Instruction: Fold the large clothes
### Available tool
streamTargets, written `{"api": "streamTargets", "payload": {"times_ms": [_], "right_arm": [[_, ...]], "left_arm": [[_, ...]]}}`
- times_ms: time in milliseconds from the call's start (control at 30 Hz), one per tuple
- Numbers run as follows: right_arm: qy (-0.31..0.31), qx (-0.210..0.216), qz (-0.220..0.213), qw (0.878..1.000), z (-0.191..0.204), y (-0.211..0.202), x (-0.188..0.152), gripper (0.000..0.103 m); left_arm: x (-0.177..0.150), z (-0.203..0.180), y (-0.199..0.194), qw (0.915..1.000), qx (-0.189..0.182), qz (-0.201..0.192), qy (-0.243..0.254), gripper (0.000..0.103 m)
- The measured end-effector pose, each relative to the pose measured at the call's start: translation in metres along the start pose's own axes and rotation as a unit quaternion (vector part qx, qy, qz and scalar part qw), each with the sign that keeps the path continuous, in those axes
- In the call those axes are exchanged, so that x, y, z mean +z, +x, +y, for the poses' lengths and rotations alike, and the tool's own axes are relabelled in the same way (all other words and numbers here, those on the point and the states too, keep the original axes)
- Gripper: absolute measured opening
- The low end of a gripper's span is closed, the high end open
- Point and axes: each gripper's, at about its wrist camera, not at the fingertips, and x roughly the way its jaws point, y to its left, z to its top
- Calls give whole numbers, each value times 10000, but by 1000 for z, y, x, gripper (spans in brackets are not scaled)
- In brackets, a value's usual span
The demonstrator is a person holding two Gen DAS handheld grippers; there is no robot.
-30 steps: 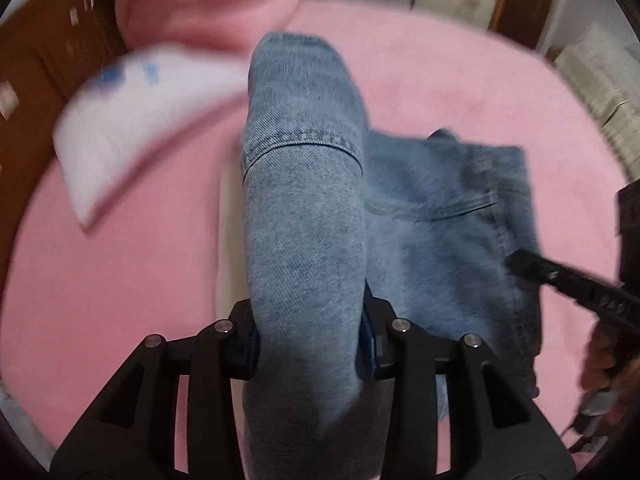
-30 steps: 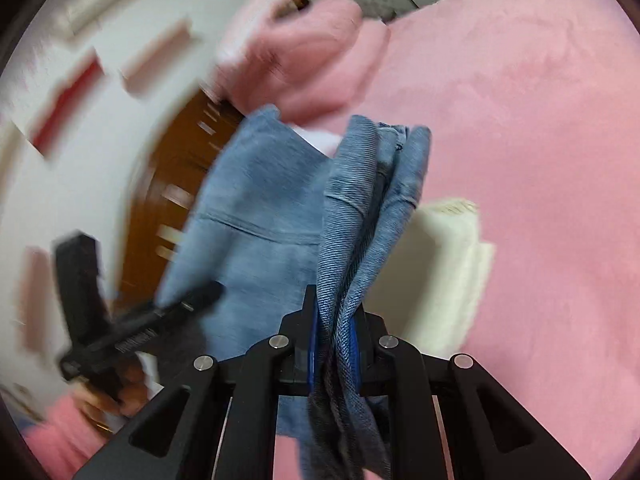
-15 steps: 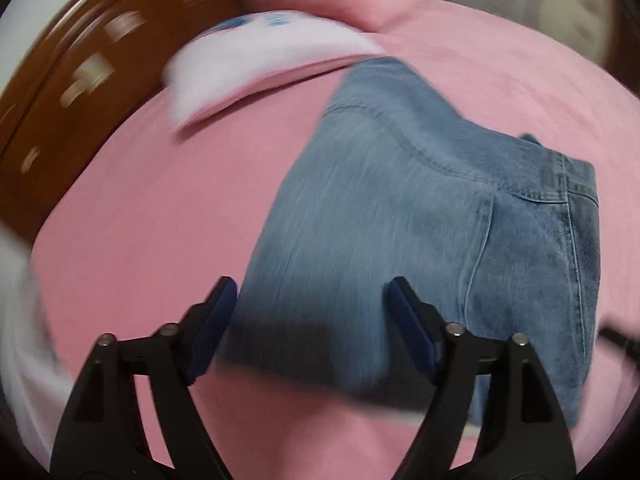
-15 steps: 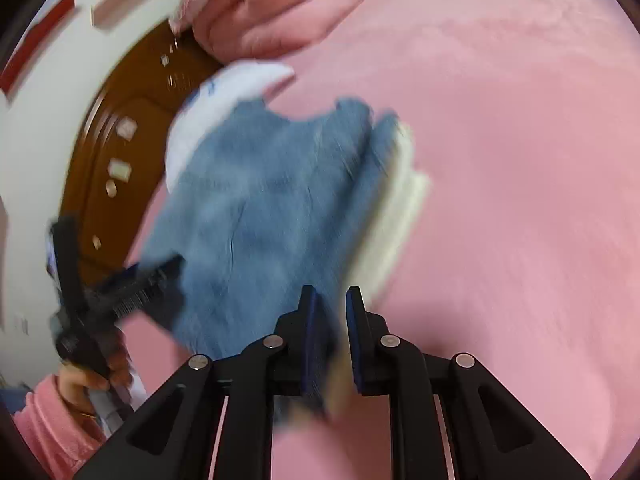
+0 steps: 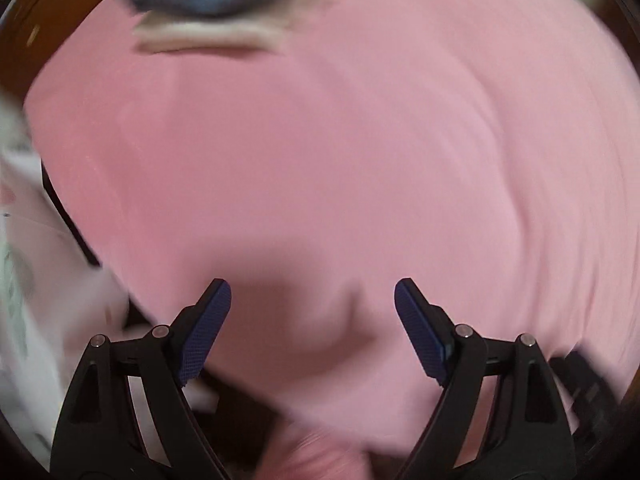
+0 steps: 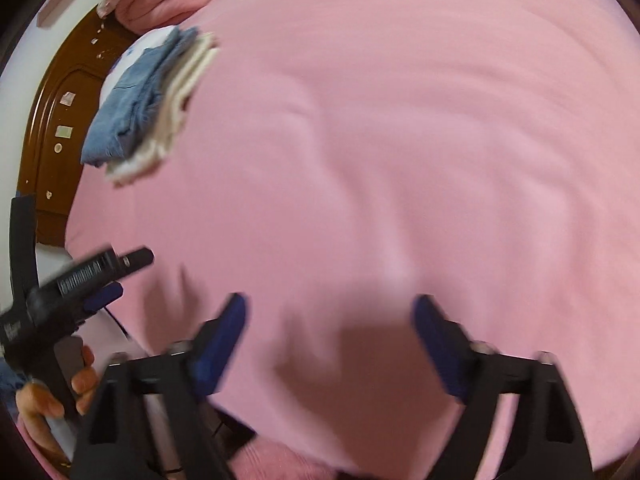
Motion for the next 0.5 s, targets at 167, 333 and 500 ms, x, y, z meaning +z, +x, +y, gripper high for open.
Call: {"api": "streamTargets", "payload": {"times_ms": [167,333,500], "right_arm": [[320,-982,-86,9946,-104,-87,-67,99],[798,-1364,-227,9872,-160,-163,-102,100],[554,-1547,-682,9840,-177,-234,-124,101]], "left_arm": [[-115,-109,-76,9876,-83,-392,1520,82],[-156,-188,-150,9601,-119,-974,2620,82],[-146,-215,-217,9639,-562,-1210,2303,82]]}}
